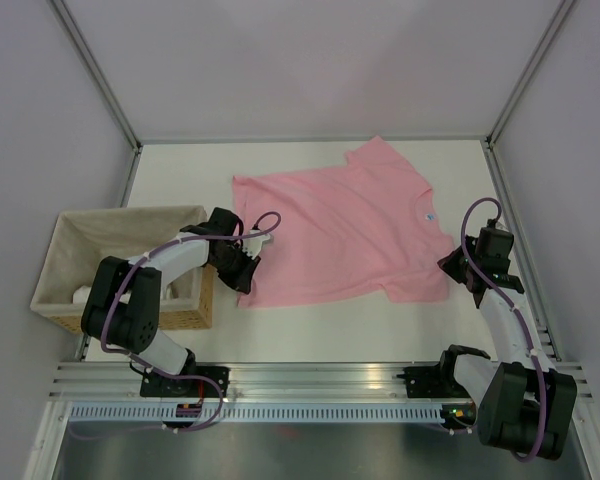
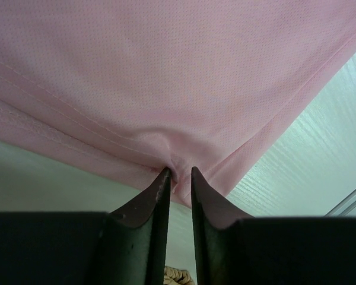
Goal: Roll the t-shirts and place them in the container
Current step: Flatten the tshirt, then fold the tshirt
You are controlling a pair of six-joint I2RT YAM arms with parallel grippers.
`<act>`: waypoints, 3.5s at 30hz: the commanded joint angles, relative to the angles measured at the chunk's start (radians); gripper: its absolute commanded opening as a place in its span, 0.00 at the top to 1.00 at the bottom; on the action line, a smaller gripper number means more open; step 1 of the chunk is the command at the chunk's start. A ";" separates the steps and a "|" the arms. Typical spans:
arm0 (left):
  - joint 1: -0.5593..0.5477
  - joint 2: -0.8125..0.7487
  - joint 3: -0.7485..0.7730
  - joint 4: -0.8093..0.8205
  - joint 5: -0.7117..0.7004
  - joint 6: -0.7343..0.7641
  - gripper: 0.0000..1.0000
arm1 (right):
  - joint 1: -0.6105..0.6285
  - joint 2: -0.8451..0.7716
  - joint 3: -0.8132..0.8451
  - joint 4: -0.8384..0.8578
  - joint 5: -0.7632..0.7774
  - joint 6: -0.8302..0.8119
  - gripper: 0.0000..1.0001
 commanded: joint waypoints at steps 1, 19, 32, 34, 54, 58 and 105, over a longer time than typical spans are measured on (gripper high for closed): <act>-0.002 -0.010 0.003 0.029 0.009 0.034 0.74 | -0.005 -0.001 0.008 0.028 -0.008 0.004 1.00; 0.006 -0.262 -0.087 -0.166 -0.062 0.103 0.98 | -0.005 -0.131 -0.015 -0.113 -0.016 0.021 1.00; 0.006 -0.349 0.097 -0.223 -0.090 0.077 0.98 | -0.005 -0.171 0.057 -0.176 -0.013 0.036 1.00; 0.004 -0.359 0.094 -0.232 -0.091 0.080 0.98 | -0.005 -0.174 0.062 -0.214 -0.020 0.018 1.00; 0.033 0.095 0.988 -0.143 -0.295 -0.104 0.98 | -0.005 0.516 0.912 0.069 -0.134 0.265 1.00; 0.081 0.155 1.198 -0.094 -0.364 -0.141 0.98 | -0.007 0.608 1.321 0.054 -0.140 0.282 1.00; 0.124 -0.239 -0.071 -0.030 -0.159 0.119 0.98 | -0.051 -0.097 -0.103 0.006 -0.043 0.048 1.00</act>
